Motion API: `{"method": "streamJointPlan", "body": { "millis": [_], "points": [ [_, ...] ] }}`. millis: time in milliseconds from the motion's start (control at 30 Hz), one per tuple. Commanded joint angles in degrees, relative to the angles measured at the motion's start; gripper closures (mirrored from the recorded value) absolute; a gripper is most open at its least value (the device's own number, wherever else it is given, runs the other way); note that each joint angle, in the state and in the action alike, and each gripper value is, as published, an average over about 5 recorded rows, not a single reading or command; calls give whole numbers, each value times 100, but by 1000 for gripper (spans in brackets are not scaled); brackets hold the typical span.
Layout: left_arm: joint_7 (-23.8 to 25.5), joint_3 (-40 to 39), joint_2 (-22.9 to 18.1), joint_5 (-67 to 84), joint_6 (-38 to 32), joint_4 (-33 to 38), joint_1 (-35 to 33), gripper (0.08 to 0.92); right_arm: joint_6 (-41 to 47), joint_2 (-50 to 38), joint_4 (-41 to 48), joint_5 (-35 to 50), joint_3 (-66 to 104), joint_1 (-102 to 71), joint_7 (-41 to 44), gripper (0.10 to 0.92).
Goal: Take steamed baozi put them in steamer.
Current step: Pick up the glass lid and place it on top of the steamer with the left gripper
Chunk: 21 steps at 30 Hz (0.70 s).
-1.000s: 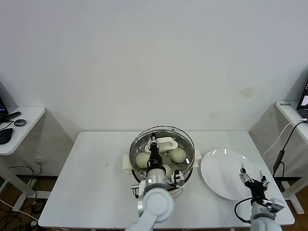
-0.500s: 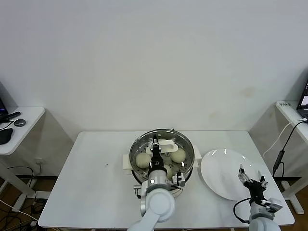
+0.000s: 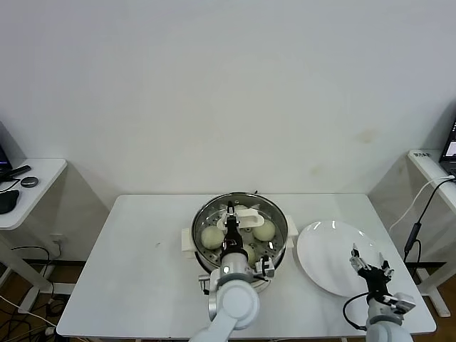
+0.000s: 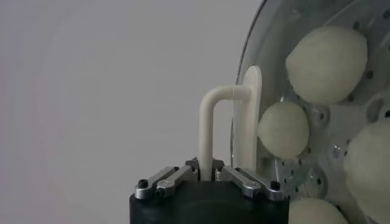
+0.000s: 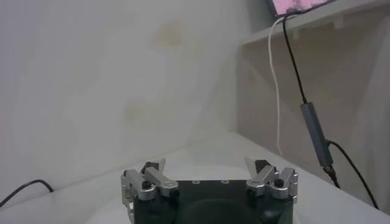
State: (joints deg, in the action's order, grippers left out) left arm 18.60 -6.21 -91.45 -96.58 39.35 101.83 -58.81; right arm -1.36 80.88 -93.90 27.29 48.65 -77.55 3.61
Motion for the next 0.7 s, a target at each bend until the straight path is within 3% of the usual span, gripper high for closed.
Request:
{"method": "streamJointPlan", "body": {
  "millis": [33,700],
  "points": [
    [-193,43,18,-26,-39,-60,-29,825,-20,0,7,-12,-1,-21,1,203],
    [-68,70,126,43,-123,11,-67,825,-40,47,23,-69,-40,-4,7,203]
  ]
}}
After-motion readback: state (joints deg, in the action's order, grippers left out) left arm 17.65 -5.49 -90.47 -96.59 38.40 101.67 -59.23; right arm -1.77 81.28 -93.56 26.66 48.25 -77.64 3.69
